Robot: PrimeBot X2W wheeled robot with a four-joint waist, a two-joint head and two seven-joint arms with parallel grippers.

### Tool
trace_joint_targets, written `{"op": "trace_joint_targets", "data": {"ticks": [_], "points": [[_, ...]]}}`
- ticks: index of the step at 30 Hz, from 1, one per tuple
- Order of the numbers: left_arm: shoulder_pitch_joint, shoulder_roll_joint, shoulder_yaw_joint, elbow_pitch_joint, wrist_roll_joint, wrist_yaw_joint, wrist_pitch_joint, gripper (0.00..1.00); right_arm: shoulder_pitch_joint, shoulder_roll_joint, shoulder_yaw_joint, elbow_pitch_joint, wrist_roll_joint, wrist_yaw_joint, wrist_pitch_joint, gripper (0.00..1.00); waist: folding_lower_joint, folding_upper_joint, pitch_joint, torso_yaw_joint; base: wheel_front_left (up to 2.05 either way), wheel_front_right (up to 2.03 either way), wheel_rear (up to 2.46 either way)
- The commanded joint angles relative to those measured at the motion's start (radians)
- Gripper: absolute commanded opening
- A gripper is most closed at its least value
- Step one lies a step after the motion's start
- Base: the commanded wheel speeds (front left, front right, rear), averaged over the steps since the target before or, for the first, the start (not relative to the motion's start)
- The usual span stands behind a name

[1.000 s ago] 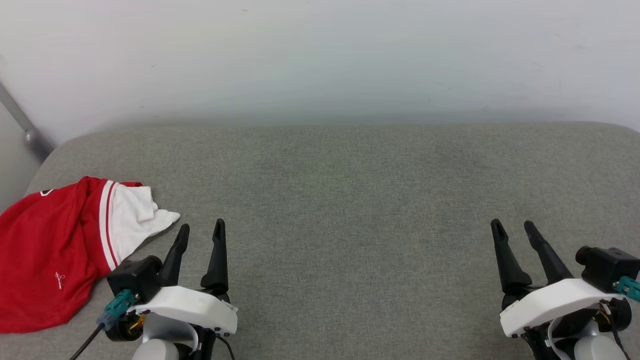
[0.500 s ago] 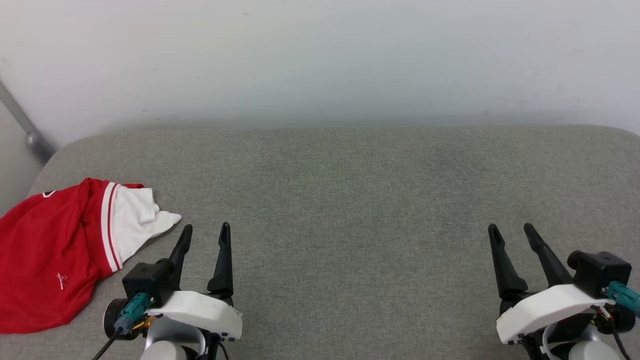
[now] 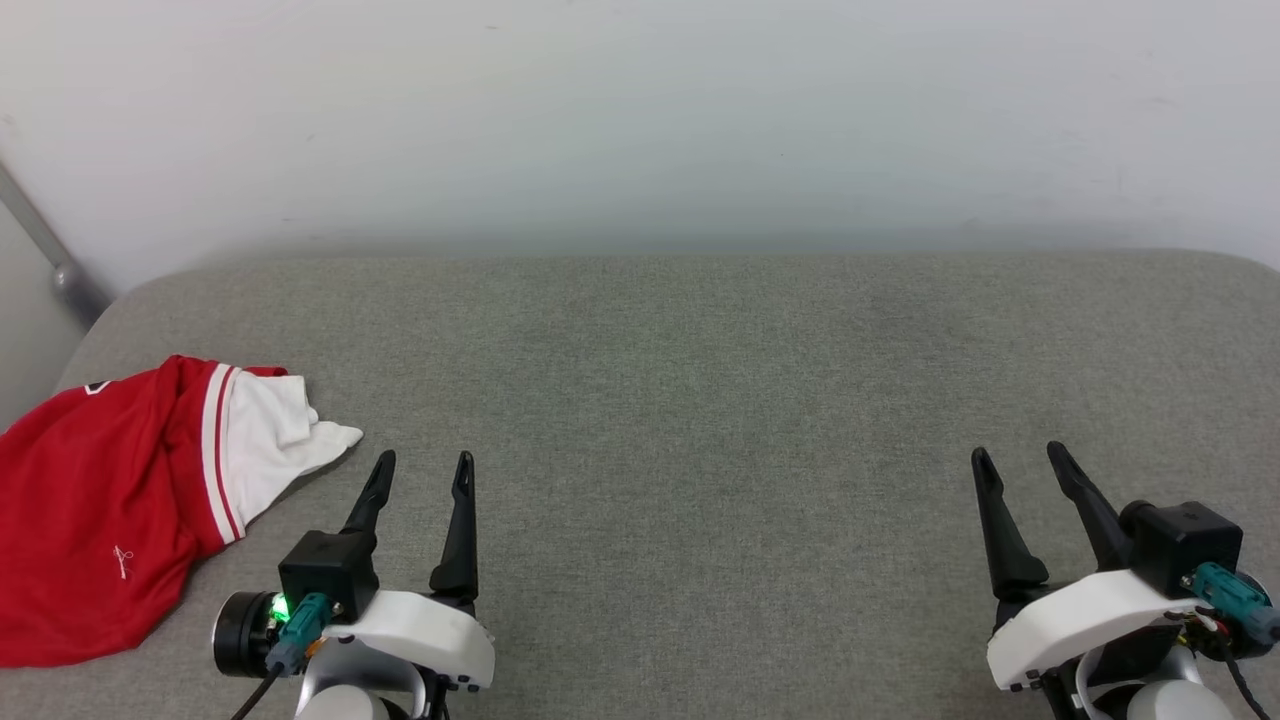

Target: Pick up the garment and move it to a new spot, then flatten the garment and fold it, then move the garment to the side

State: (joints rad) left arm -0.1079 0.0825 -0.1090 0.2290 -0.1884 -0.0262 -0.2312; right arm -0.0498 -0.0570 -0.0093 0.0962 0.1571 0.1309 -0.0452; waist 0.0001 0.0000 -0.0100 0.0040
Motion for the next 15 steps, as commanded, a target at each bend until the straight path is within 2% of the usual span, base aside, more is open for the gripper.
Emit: {"op": "trace_joint_targets", "data": {"ticks": [1, 15], "points": [[-0.011, -0.001, -0.003, -0.001, 0.021, 0.005, -0.008, 1.0, 0.001, 0.004, 0.0, -0.004, -0.018, 0.0, -0.008, 1.0, -0.0001, 0.0, 0.0, 0.0, 0.0, 0.0, 0.0], [-0.016, -0.003, 0.001, 0.012, 0.108, 0.01, -0.033, 1.0, -0.011, 0.007, 0.011, 0.01, -0.101, 0.0, -0.029, 1.0, -0.0001, 0.0, 0.0, 0.001, 0.0, 0.0, 0.0]]}}
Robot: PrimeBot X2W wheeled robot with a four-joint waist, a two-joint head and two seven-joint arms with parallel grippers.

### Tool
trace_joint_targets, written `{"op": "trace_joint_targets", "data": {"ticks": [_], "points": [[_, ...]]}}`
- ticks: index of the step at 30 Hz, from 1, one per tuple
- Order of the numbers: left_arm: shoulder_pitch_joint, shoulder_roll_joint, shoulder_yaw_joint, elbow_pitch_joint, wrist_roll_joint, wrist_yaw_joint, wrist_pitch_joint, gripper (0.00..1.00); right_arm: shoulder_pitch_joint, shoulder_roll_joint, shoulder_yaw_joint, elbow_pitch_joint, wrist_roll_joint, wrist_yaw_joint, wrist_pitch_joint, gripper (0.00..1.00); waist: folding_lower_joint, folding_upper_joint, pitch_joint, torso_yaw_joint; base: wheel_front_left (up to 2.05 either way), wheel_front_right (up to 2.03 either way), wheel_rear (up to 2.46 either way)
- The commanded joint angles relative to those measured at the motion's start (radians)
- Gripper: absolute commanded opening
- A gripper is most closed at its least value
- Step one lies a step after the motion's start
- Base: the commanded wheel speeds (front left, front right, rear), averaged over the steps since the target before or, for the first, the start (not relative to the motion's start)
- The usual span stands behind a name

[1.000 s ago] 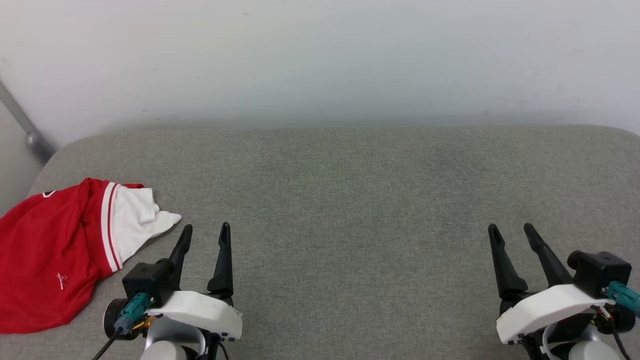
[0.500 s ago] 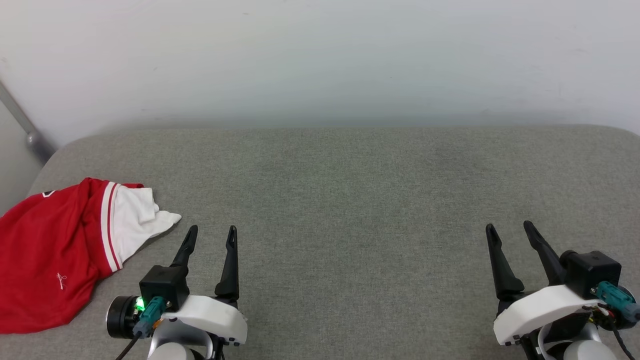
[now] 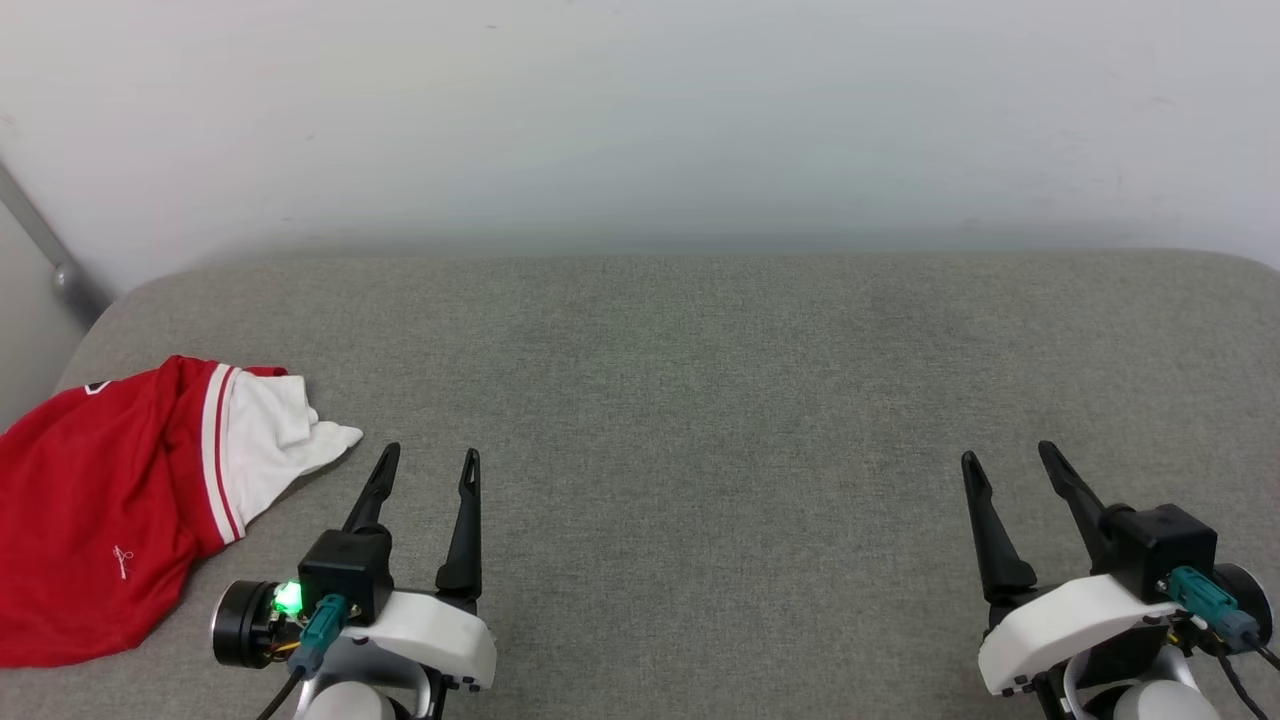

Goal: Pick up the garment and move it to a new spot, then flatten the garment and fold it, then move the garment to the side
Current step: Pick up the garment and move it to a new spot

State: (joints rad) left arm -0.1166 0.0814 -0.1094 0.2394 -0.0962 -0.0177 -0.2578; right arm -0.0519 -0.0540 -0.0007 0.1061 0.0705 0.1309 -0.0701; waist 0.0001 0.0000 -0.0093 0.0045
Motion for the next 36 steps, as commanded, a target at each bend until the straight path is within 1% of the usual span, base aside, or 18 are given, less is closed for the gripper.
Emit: {"op": "trace_joint_targets", "data": {"ticks": [1, 6, 10, 13, 18, 19, 25, 29, 33, 36], "points": [[-0.008, -0.002, 0.002, 0.002, 0.021, 0.002, -0.009, 1.0, -0.009, 0.004, 0.003, 0.001, -0.02, 0.0, -0.007, 1.0, -0.0001, 0.0, 0.0, 0.001, 0.0, 0.0, 0.0], [-0.01, -0.006, 0.011, 0.007, 0.004, 0.004, -0.008, 1.0, -0.009, 0.004, 0.004, 0.007, -0.009, 0.0, -0.01, 1.0, -0.0001, 0.0, 0.001, 0.01, 0.0, 0.0, 0.0], [-0.016, -0.01, 0.019, 0.015, -0.009, 0.004, -0.008, 1.0, -0.009, 0.005, 0.01, 0.001, -0.003, 0.0, -0.009, 1.0, -0.0001, 0.0, 0.003, 0.044, 0.0, 0.0, 0.0], [-0.023, -0.013, 0.025, 0.019, -0.017, 0.008, -0.008, 1.0, -0.004, 0.004, 0.015, -0.007, -0.004, 0.0, -0.005, 1.0, -0.0001, 0.0, 0.005, 0.093, 0.0, 0.0, 0.0], [-0.023, -0.015, 0.041, 0.026, -0.02, 0.018, -0.008, 1.0, -0.007, 0.004, 0.037, -0.015, 0.004, 0.0, -0.002, 1.0, -0.0001, 0.0, 0.003, 0.198, 0.0, 0.0, 0.0], [-0.023, -0.015, 0.041, 0.026, -0.02, 0.018, -0.008, 1.0, -0.007, 0.004, 0.037, -0.015, 0.004, 0.0, -0.002, 1.0, -0.0001, 0.0, 0.003, 0.198, 0.0, 0.0, 0.0], [-0.012, -0.004, 0.075, 0.038, -0.028, 0.026, -0.008, 1.0, -0.018, 0.004, 0.083, -0.011, 0.011, 0.0, 0.001, 1.0, -0.0001, 0.0, 0.004, 0.323, 0.0, 0.0, 0.0], [-0.006, 0.001, 0.093, 0.04, -0.031, 0.029, -0.008, 1.0, -0.026, 0.004, 0.108, -0.007, 0.022, 0.0, 0.002, 1.0, -0.0001, 0.0, 0.006, 0.395, 0.0, 0.0, 0.0], [0.005, 0.003, 0.113, 0.037, -0.034, 0.037, -0.008, 1.0, -0.033, 0.004, 0.129, -0.006, 0.03, 0.0, 0.004, 1.0, -0.0001, 0.0, 0.008, 0.446, 0.0, 0.0, 0.0], [0.009, 0.007, 0.123, 0.037, -0.036, 0.035, -0.008, 1.0, -0.037, 0.004, 0.135, -0.006, 0.035, 0.0, 0.002, 1.0, -0.0001, 0.0, 0.009, 0.47, 0.0, 0.0, 0.0]]}}
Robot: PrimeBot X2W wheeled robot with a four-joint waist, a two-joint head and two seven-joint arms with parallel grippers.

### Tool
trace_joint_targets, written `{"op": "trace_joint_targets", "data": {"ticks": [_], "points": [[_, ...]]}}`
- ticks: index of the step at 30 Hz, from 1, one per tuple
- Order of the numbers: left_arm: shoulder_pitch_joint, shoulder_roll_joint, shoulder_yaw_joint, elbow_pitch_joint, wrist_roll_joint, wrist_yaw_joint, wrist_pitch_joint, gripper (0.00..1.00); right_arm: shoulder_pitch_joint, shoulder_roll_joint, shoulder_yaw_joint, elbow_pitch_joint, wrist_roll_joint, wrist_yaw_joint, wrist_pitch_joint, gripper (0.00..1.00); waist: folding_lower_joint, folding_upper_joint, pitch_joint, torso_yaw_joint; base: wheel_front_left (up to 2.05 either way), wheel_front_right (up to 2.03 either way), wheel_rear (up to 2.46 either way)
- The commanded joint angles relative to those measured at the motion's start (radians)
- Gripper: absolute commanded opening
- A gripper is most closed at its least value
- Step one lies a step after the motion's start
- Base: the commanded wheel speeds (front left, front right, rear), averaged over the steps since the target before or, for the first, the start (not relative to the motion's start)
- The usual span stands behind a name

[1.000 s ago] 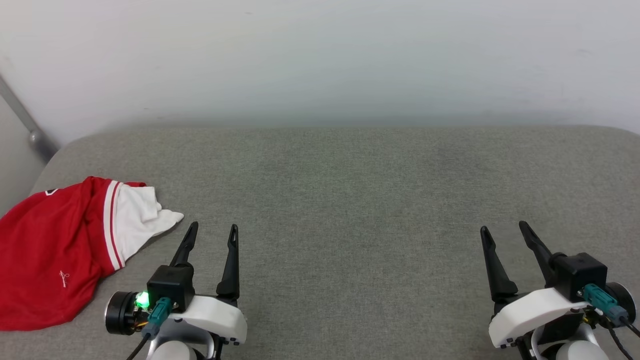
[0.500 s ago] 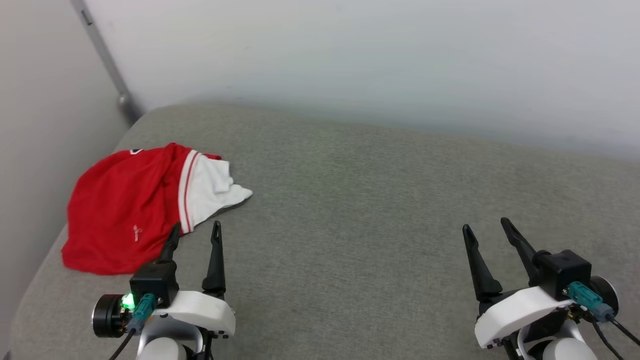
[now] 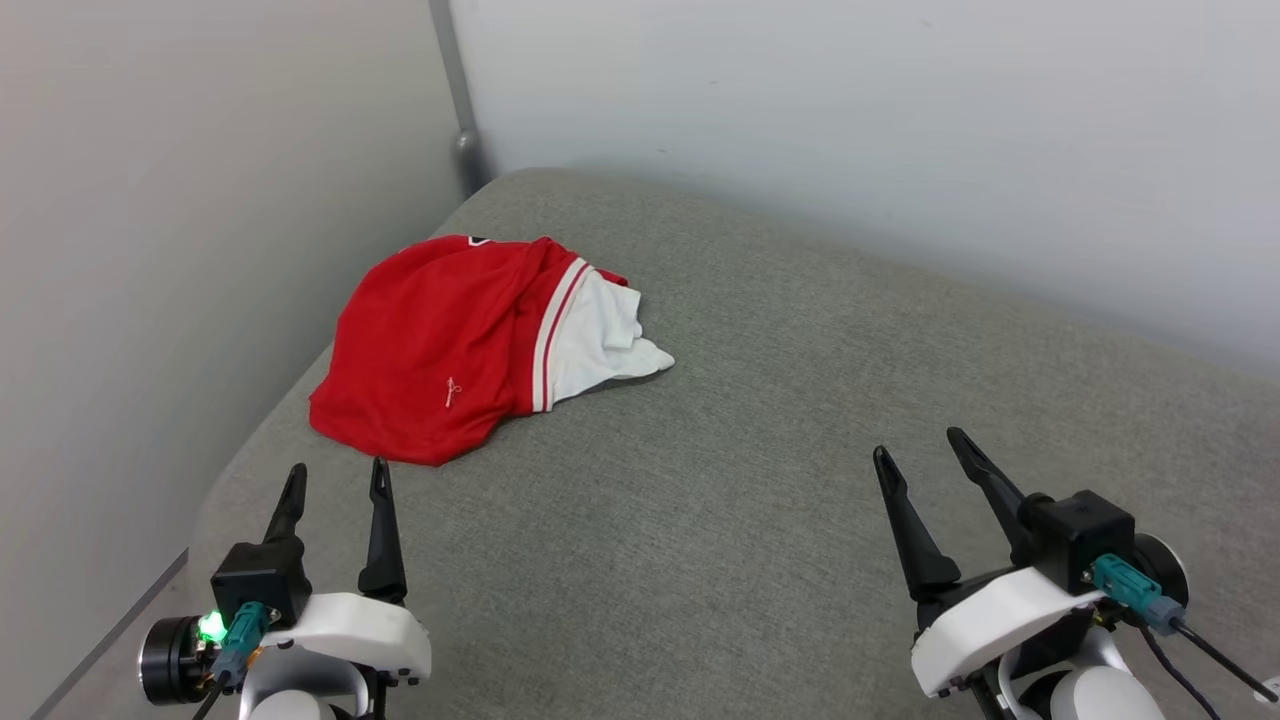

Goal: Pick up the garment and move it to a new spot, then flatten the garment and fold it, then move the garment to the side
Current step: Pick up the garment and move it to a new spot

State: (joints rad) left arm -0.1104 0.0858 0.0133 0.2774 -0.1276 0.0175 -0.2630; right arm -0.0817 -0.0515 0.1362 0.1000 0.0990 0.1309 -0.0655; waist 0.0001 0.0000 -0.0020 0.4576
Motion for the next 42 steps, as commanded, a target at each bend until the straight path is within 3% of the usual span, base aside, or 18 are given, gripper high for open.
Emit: {"op": "trace_joint_targets", "data": {"ticks": [1, 7, 12, 17, 22, 29, 34, 38, 39, 40, 42], "points": [[0.004, 0.002, 0.002, -0.002, -0.005, -0.002, -0.003, 1.0, -0.006, 0.001, 0.0, 0.001, 0.005, 0.0, -0.003, 1.0, -0.0001, 0.0, 0.002, 0.022, 0.0, 0.0, 0.0], [0.0, -0.004, 0.006, -0.006, -0.005, 0.0, -0.003, 1.0, -0.014, 0.001, 0.01, 0.001, 0.008, 0.0, 0.002, 1.0, -0.0001, 0.0, 0.007, 0.028, 0.0, 0.0, 0.0], [-0.06, -0.007, 0.016, 0.012, -0.034, -0.013, -0.003, 1.0, -0.038, 0.001, 0.018, -0.007, 0.0, 0.0, 0.01, 1.0, -0.0001, 0.0, 0.036, -0.006, 0.0, 0.0, 0.0], [-0.225, 0.044, 0.042, 0.051, -0.077, -0.046, 0.06, 1.0, -0.083, 0.0, 0.03, -0.03, -0.03, 0.0, 0.028, 1.0, -0.0001, 0.0, 0.118, -0.076, 0.0, 0.0, 0.0], [-0.422, 0.109, 0.069, 0.121, -0.174, -0.105, 0.25, 1.0, -0.136, -0.016, 0.036, -0.056, -0.04, 0.0, 0.038, 1.0, -0.0001, 0.0, 0.233, -0.163, 0.0, 0.0, 0.0], [-0.608, 0.268, 0.066, 0.281, -0.262, -0.138, 0.59, 1.0, -0.21, -0.021, 0.048, -0.059, -0.046, 0.0, 0.025, 1.0, -0.0001, 0.0, 0.39, -0.269, 0.0, 0.0, 0.0], [-0.638, 0.357, 0.048, 0.399, -0.311, -0.146, 0.765, 1.0, -0.244, -0.016, 0.054, -0.033, -0.04, 0.0, 0.004, 1.0, -0.0001, 0.0, 0.453, -0.318, 0.0, 0.0, 0.0], [-0.63, 0.383, 0.052, 0.472, -0.369, -0.147, 0.862, 1.0, -0.26, -0.013, 0.056, -0.017, -0.04, 0.0, -0.013, 1.0, -0.0001, 0.0, 0.475, -0.337, 0.0, 0.0, 0.0], [-0.626, 0.386, 0.05, 0.49, -0.38, -0.147, 0.886, 0.86, -0.264, -0.012, 0.057, -0.013, -0.04, 0.0, -0.015, 1.0, -0.0001, 0.0, 0.477, -0.34, 0.0, 0.0, 0.0], [-0.617, 0.379, 0.047, 0.51, -0.395, -0.147, 0.915, 0.58, -0.265, -0.011, 0.056, -0.01, -0.039, 0.0, -0.018, 1.0, -0.0001, 0.0, 0.477, -0.342, 0.0, 0.0, 0.0], [-0.607, 0.367, 0.048, 0.535, -0.42, -0.147, 0.949, 0.44, -0.269, -0.01, 0.049, -0.005, -0.037, 0.0, -0.023, 1.0, -0.0001, 0.0, 0.476, -0.344, 0.0, 0.0, 0.0]]}}
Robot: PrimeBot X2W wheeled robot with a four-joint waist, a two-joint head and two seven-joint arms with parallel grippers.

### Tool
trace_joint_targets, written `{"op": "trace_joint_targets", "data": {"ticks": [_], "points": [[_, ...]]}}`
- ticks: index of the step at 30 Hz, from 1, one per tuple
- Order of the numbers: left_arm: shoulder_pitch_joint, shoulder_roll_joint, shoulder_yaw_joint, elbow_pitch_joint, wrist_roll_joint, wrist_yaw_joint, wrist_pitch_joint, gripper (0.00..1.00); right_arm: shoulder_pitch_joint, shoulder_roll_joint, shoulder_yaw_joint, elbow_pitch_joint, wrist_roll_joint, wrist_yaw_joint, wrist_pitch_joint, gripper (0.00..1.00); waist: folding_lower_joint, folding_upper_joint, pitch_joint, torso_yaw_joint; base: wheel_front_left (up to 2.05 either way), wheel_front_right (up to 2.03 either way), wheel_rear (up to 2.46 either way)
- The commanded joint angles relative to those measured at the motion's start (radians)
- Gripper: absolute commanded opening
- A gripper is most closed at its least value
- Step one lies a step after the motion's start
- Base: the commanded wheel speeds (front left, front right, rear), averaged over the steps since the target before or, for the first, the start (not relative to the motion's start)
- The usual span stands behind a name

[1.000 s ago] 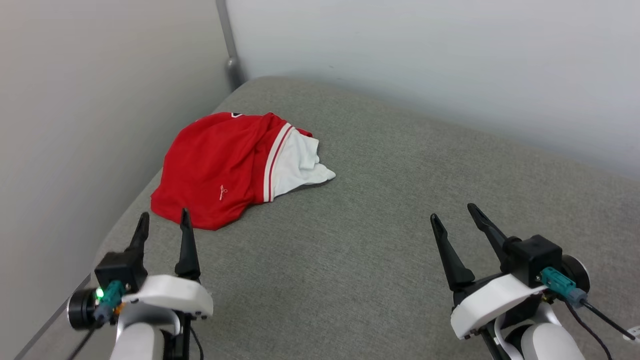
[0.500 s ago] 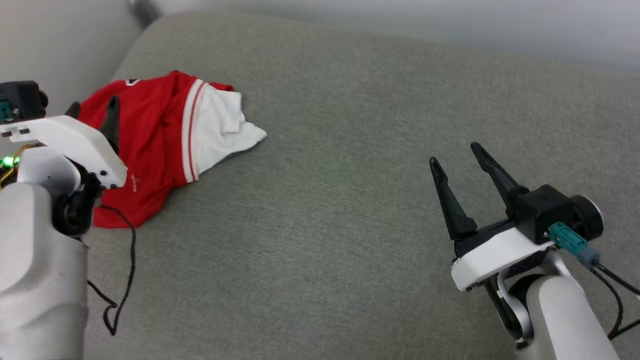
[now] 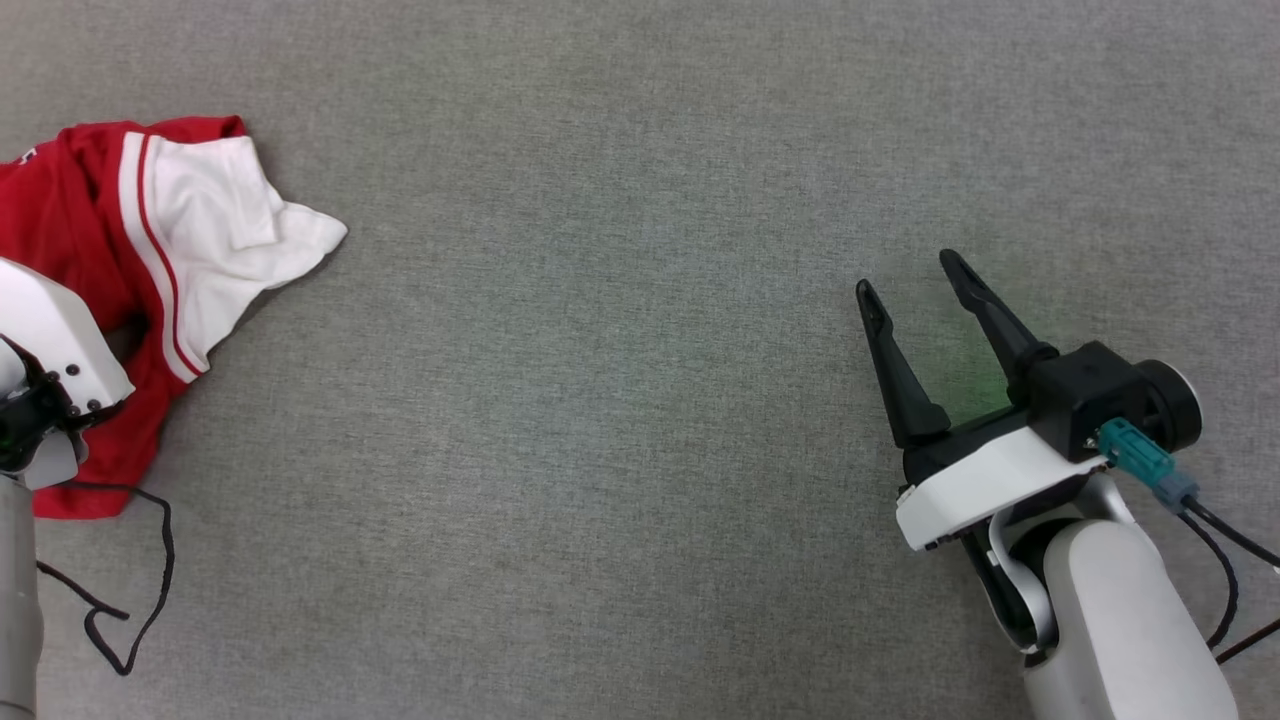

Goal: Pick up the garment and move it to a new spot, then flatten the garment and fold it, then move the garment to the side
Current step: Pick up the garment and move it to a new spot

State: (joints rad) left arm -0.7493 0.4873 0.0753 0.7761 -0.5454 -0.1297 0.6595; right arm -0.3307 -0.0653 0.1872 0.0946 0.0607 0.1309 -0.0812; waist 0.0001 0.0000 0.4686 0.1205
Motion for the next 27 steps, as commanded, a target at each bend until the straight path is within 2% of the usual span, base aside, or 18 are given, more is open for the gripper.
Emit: {"op": "trace_joint_targets", "data": {"ticks": [1, 2, 3, 4, 7, 10, 13, 15, 19, 20, 24, 27], "points": [[0.037, -0.038, -0.017, 0.046, -0.012, 0.001, 0.043, 0.4, -0.02, 0.005, -0.004, 0.002, 0.003, 0.0, -0.008, 1.0, -0.0001, 0.0, 0.003, -0.007, 0.0, 0.0, 0.0], [0.04, -0.042, -0.017, 0.054, -0.023, 0.0, 0.053, 0.36, -0.022, 0.005, -0.007, 0.003, 0.004, 0.0, -0.01, 1.0, -0.0001, 0.0, 0.0, -0.007, 0.0, 0.0, 0.0], [0.041, -0.043, -0.02, 0.056, -0.027, 0.0, 0.055, 0.12, -0.022, 0.007, -0.01, 0.005, 0.006, 0.0, -0.013, 1.0, -0.0001, 0.0, -0.004, -0.005, 0.0, 0.0, 0.0], [0.041, -0.045, -0.021, 0.057, -0.031, 0.0, 0.049, 0.0, -0.022, 0.007, -0.011, 0.007, 0.006, 0.0, -0.014, 1.0, -0.0001, 0.0, -0.01, -0.003, 0.0, 0.0, 0.0], [0.037, -0.034, -0.027, 0.042, -0.02, 0.0, -0.003, 0.0, -0.02, 0.009, -0.014, 0.014, 0.008, 0.0, -0.016, 1.0, -0.0001, 0.0, -0.033, 0.003, 0.0, 0.0, 0.0], [0.016, -0.007, -0.029, 0.017, 0.01, 0.005, -0.105, 0.0, -0.006, 0.01, -0.016, 0.02, 0.012, 0.0, -0.018, 1.0, -0.0001, 0.0, -0.068, 0.009, 0.0, 0.0, 0.0], [-0.008, 0.01, -0.033, 0.002, 0.047, 0.027, -0.217, 0.0, 0.017, 0.011, -0.025, 0.029, 0.018, 0.0, -0.023, 1.0, -0.0001, 0.0, -0.119, 0.018, 0.0, 0.0, 0.0], [-0.023, 0.014, -0.031, -0.012, 0.075, 0.061, -0.301, 0.0, 0.035, 0.011, -0.035, 0.035, 0.024, 0.0, -0.027, 1.0, -0.0001, 0.0, -0.159, 0.026, 0.0, 0.0, 0.0], [-0.053, 0.005, -0.05, -0.046, 0.134, 0.105, -0.474, 0.0, 0.08, 0.014, -0.057, 0.043, 0.037, 0.0, -0.034, 1.0, -0.0001, 0.0, -0.253, 0.04, 0.0, 0.0, 0.0], [-0.053, 0.005, -0.05, -0.046, 0.134, 0.105, -0.474, 0.0, 0.08, 0.014, -0.057, 0.043, 0.037, 0.0, -0.034, 1.0, -0.0001, 0.0, -0.253, 0.04, 0.0, 0.0, 0.0], [-0.065, -0.019, -0.08, -0.085, 0.176, 0.117, -0.61, 0.0, 0.122, 0.015, -0.076, 0.044, 0.053, 0.0, -0.033, 1.0, -0.0001, 0.0, -0.338, 0.042, 0.0, 0.0, 0.0], [-0.06, -0.045, -0.101, -0.121, 0.191, 0.115, -0.673, 0.0, 0.152, 0.015, -0.082, 0.034, 0.056, 0.0, -0.027, 1.0, -0.0001, 0.0, -0.384, 0.03, 0.0, 0.0, 0.0]]}}
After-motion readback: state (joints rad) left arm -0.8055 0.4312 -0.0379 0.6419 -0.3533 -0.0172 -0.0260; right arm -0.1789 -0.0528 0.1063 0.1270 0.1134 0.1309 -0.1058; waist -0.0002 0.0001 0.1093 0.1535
